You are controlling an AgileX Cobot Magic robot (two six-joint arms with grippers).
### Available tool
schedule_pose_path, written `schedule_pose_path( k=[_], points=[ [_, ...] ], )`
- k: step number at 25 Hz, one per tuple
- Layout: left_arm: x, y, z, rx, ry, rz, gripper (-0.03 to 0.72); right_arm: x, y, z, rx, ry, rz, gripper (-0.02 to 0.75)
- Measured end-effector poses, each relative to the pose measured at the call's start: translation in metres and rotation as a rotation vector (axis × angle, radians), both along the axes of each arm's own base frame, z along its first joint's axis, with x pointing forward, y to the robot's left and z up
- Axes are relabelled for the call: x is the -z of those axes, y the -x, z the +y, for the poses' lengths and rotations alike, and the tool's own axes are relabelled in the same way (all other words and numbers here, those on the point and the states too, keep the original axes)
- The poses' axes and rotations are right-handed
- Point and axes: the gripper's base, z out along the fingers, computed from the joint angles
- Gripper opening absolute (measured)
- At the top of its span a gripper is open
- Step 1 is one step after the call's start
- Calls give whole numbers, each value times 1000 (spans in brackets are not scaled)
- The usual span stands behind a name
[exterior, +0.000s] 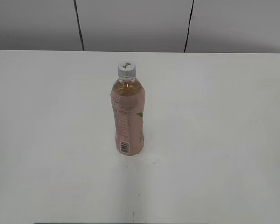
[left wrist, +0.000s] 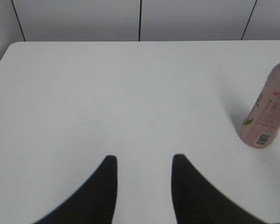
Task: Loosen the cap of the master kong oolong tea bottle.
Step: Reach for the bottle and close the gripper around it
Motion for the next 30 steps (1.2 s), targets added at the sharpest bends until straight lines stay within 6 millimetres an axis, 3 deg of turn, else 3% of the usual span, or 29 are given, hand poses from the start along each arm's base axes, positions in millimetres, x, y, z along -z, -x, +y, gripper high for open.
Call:
schedule_pose_path(
  k=[30],
  points=[
    [0, 0, 0, 0, 0, 0, 241, 0, 0, 0, 0, 0, 0, 493]
  ],
)
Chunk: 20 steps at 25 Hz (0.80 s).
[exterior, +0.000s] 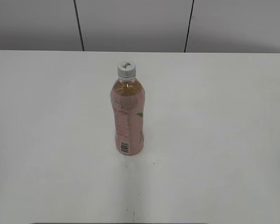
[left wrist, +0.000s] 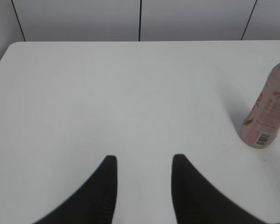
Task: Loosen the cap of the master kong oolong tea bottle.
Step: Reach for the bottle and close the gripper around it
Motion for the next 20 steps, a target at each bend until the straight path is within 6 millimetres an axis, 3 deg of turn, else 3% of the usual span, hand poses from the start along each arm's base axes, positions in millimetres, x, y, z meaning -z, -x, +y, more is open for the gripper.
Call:
schedule_pose_path(
  k=[10, 16, 20],
  points=[
    [-2, 0, 0, 0, 1, -19, 241, 0, 0, 0, 0, 0, 0, 493],
    [-30, -6, -1, 6, 24, -332, 241, 0, 0, 0, 0, 0, 0, 493],
    [-22, -31, -3, 11, 21, -383, 241, 0, 0, 0, 0, 0, 0, 493]
  ],
)
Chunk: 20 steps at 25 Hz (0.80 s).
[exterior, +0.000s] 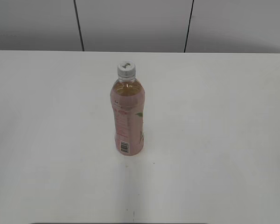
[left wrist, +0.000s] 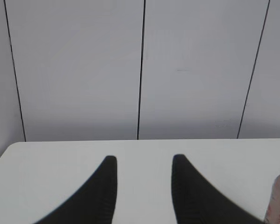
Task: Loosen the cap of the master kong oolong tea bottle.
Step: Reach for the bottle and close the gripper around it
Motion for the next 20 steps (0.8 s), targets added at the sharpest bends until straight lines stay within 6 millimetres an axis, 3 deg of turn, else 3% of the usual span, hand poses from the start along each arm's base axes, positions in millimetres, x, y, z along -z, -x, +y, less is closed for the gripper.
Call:
schedule_pose_path(
  k=[6, 13, 20],
  points=[
    [40, -52, -5, 8, 7, -30, 241, 0, 0, 0, 0, 0, -1, 493],
    [66, -107, -14, 47, -13, 38, 241, 0, 0, 0, 0, 0, -2, 493],
    [103, -150, -50, 263, -33, 162, 252, 0, 0, 0, 0, 0, -3, 493]
  ],
)
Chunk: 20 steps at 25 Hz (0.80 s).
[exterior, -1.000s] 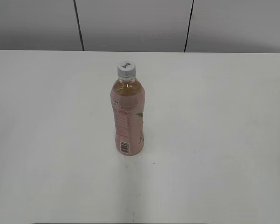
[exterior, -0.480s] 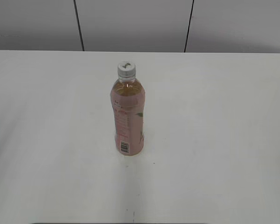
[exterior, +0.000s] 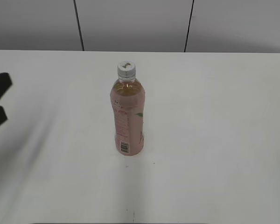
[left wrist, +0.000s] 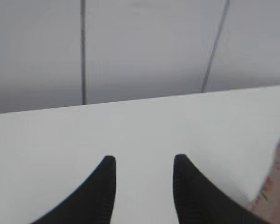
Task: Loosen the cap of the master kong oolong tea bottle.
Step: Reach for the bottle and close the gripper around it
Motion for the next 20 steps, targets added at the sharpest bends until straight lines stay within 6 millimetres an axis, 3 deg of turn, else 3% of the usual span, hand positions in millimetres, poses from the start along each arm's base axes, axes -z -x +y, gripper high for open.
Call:
schedule_pose_path(
  k=[3, 6, 9, 20],
  points=[
    [15, -5, -24, 189, -63, -6, 328, 0, 0, 0, 0, 0, 0, 493],
    [33, -7, -43, 355, -95, -2, 475, 0, 0, 0, 0, 0, 0, 493],
    [47, -13, -52, 413, -52, 4, 587, 0, 0, 0, 0, 0, 0, 493],
    [105, -29, -69, 532, -23, 169, 611, 0, 0, 0, 0, 0, -1, 493]
  ],
)
